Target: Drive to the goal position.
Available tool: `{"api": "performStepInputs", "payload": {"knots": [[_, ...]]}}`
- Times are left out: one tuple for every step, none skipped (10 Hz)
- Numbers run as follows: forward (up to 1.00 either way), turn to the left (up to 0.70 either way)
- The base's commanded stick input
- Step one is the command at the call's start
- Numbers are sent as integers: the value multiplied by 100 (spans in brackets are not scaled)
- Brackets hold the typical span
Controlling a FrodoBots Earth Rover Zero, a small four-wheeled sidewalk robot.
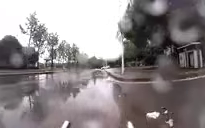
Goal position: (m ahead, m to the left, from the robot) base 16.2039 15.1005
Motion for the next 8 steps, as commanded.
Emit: {"api": "performStepInputs", "payload": {"knots": [[70,0],[70,0],[70,0],[70,0],[70,0],[70,0],[70,0],[70,0]]}}
